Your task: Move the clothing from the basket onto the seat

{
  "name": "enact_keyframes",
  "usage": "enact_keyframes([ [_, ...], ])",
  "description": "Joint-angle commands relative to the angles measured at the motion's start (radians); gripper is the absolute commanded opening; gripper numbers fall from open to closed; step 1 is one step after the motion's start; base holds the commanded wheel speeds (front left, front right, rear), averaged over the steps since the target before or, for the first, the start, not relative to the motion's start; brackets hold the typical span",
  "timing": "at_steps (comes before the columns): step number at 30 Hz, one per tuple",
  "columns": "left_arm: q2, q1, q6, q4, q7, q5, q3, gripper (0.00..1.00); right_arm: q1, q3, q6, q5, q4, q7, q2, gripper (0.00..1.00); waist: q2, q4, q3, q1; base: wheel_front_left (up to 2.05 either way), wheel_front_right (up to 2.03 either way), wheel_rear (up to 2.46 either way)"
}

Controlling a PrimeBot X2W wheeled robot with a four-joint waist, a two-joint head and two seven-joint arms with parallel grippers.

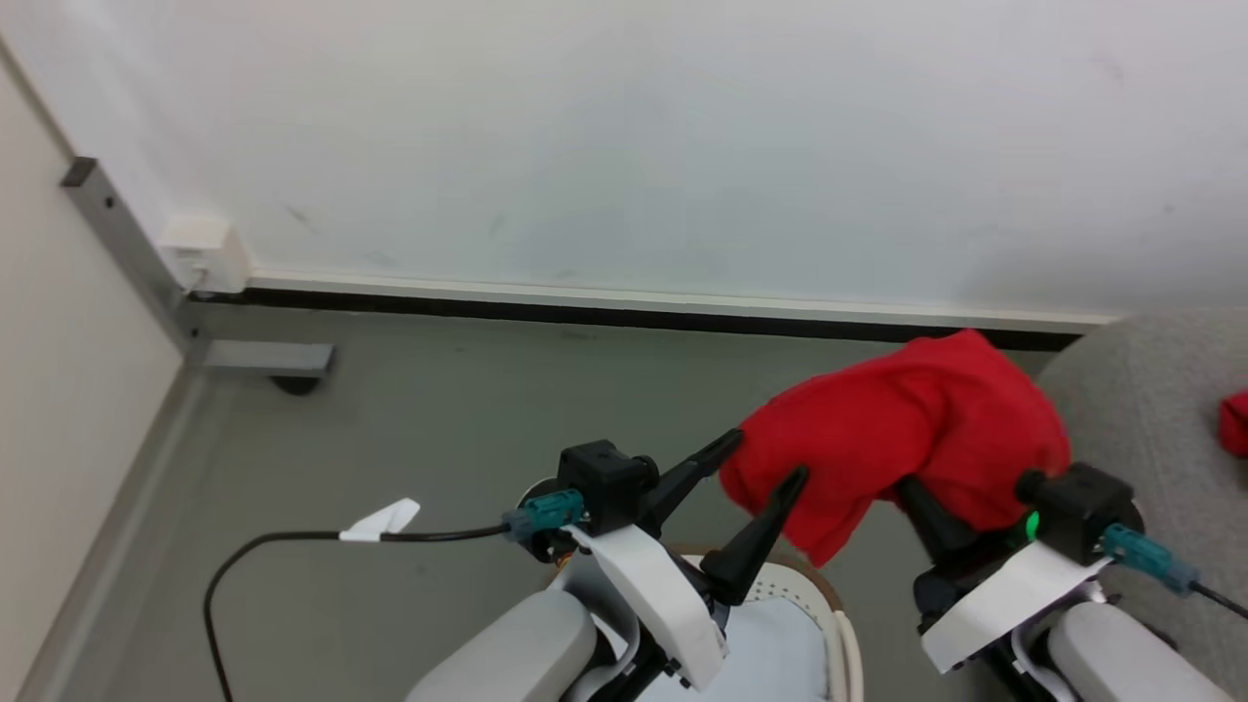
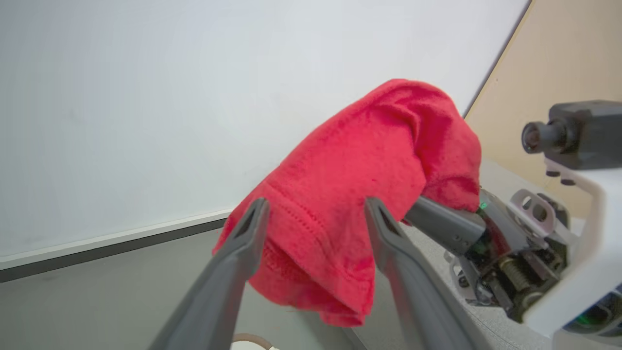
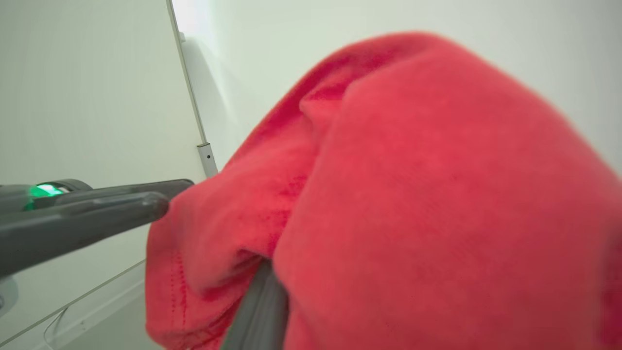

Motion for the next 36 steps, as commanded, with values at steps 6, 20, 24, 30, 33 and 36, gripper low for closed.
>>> enact_keyframes([
  [6, 0.012, -0.006, -0.002, -0.023, -0.032, 0.043, -0.014, 1.00, 0.029, -0.099, -0.002, -0.030, -0.023, 0.000, -0.027, 0.00, -0.0001, -0.136, 0.033, 0.0000, 0.00, 0.00, 0.00],
  [20, 0.034, -0.007, -0.023, -0.042, -0.059, 0.111, -0.037, 1.00, 0.102, -0.252, -0.002, -0.077, -0.075, 0.000, -0.031, 0.00, -0.0001, -0.411, 0.057, 0.0000, 0.00, 0.00, 0.00],
  [24, 0.034, 0.000, -0.022, -0.034, -0.060, 0.132, -0.040, 1.00, 0.124, -0.274, -0.002, -0.084, -0.087, 0.000, -0.025, 0.00, -0.0001, -0.466, 0.060, 0.0000, 0.00, 0.00, 0.00],
  [30, 0.025, 0.018, -0.025, -0.039, -0.060, 0.158, -0.020, 1.00, 0.145, -0.287, -0.002, -0.085, -0.096, 0.000, -0.020, 0.00, -0.0001, -0.521, 0.061, 0.0000, 0.00, 0.00, 0.00],
  [33, 0.023, 0.029, -0.027, -0.036, -0.060, 0.163, -0.015, 1.00, 0.144, -0.292, -0.002, -0.083, -0.099, 0.000, -0.025, 0.00, -0.0001, -0.536, 0.060, 0.0000, 0.00, 0.00, 0.00],
  [36, 0.021, 0.032, -0.028, -0.033, -0.060, 0.169, -0.012, 1.00, 0.136, -0.296, -0.002, -0.078, -0.099, 0.000, -0.034, 0.00, -0.0001, -0.543, 0.063, 0.0000, 0.00, 0.00, 0.00],
])
